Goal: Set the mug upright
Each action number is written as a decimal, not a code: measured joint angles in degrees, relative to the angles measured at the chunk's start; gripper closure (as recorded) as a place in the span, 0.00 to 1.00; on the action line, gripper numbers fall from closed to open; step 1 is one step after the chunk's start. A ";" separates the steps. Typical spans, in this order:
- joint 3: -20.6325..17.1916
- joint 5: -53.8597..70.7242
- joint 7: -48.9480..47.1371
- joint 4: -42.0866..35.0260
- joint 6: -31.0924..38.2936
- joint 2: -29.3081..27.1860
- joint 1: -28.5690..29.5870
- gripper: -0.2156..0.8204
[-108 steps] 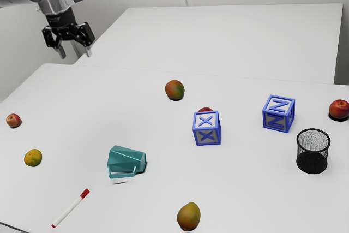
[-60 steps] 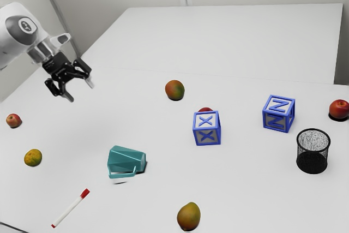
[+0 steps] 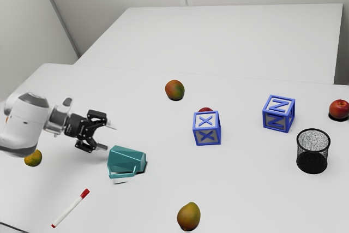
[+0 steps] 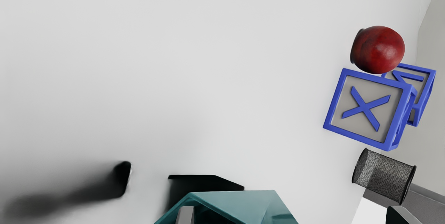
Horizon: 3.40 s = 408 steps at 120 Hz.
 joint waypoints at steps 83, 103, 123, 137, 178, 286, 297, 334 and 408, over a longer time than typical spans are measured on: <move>-1.21 -7.80 16.95 -11.30 3.91 -6.16 -0.38 0.21; -3.99 -10.49 18.86 -10.99 4.75 -6.26 0.05 0.21; -5.41 -13.41 20.31 -11.35 5.37 -6.27 -0.59 0.25; -5.67 -14.63 21.10 -11.55 5.70 -6.22 -0.30 0.50; -5.70 -15.77 22.66 -11.41 6.46 -6.76 -0.61 0.89; -11.08 58.70 -6.19 4.24 27.88 -4.43 -12.17 0.95; -11.10 58.28 -9.48 2.59 30.63 -4.40 -11.28 0.94; -12.75 57.78 -18.08 -2.97 33.99 -9.04 -12.12 0.95; -14.74 56.52 -28.30 -10.33 35.02 -13.85 -11.40 0.53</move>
